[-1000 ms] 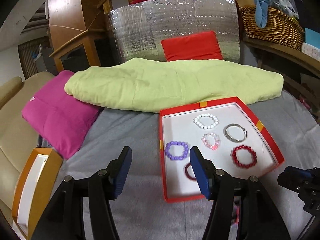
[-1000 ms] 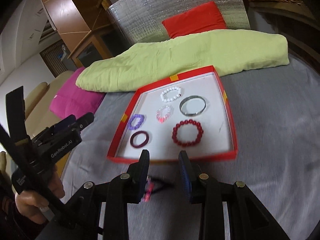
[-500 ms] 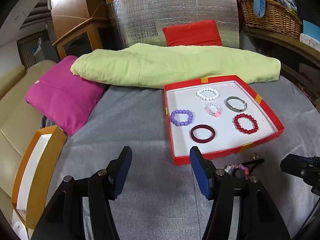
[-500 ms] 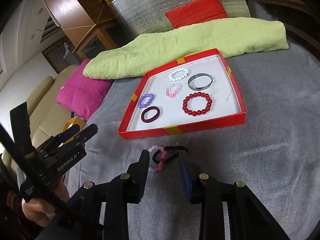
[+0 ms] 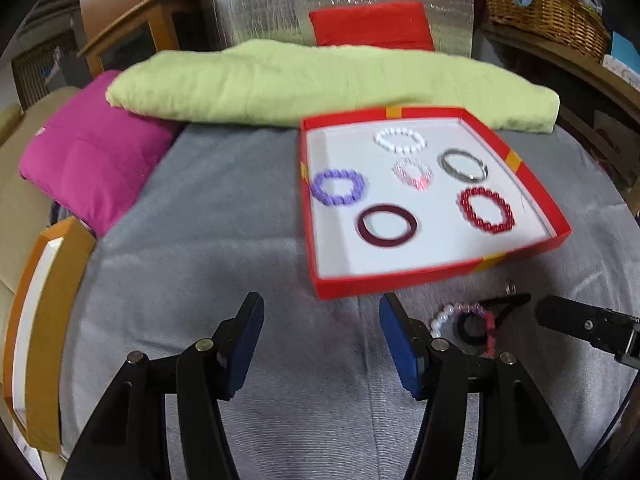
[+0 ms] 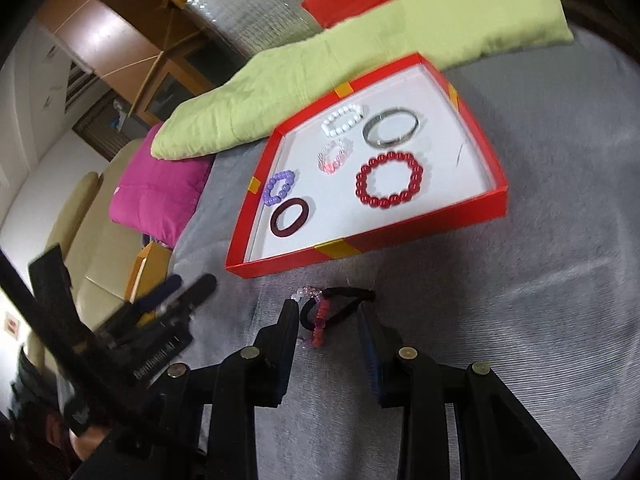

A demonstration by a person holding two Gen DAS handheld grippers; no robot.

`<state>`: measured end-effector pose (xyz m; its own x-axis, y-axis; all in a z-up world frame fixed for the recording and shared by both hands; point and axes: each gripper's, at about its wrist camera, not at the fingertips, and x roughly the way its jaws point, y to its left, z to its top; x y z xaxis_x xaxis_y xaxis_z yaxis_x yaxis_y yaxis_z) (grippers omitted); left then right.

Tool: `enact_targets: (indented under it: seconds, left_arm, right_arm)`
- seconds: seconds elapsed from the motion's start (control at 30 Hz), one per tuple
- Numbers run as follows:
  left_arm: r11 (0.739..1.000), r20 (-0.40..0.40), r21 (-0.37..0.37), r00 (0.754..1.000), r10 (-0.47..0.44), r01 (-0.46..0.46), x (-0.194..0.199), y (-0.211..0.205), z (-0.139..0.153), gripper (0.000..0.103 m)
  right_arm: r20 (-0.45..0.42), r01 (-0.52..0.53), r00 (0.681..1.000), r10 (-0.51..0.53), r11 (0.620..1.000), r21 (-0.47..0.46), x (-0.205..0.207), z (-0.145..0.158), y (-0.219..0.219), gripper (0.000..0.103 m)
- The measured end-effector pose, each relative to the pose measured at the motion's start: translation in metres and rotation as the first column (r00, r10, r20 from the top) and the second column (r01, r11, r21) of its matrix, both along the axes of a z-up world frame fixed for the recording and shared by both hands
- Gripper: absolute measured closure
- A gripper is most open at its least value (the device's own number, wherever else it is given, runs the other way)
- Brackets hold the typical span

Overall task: Organize jewelry
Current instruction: 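Withdraw both tools from the tray toward the remaining items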

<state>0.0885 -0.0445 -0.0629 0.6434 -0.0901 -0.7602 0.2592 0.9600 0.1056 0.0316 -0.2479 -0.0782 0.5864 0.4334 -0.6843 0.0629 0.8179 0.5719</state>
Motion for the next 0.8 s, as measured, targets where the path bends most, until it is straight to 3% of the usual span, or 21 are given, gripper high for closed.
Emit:
enact_targets:
  seconds: [0.27, 0.4, 0.57, 0.8]
  left_arm:
    - [0.999, 0.006, 0.034, 0.999, -0.031, 0.031, -0.004, -0.004, -0.005, 0.042]
    - [0.999, 0.009, 0.035, 0.999, -0.035, 0.035, -0.005, -0.001, -0.003, 0.042]
    - [0.999, 0.006, 0.036, 1.0, -0.031, 0.03, -0.003, 0.003, -0.005, 0.042]
    - [0.999, 0.0, 0.008, 0.999, -0.046, 0.046, -0.006, -0.002, -0.003, 0.042]
  right_arm:
    - [-0.067, 0.081, 0.994, -0.082, 0.997, -0.008, 0.017, -0.017, -0.004, 0.07]
    - [-0.094, 0.107, 0.99, -0.108, 0.994, -0.011, 0.027, -0.027, -0.004, 0.08]
    - [-0.057, 0.108, 0.992, -0.113, 0.99, -0.093, 0.032, -0.026, 0.001, 0.093]
    - [0.057, 0.147, 0.988, -0.143, 0.986, -0.076, 0.014, 0.0, -0.017, 0.093]
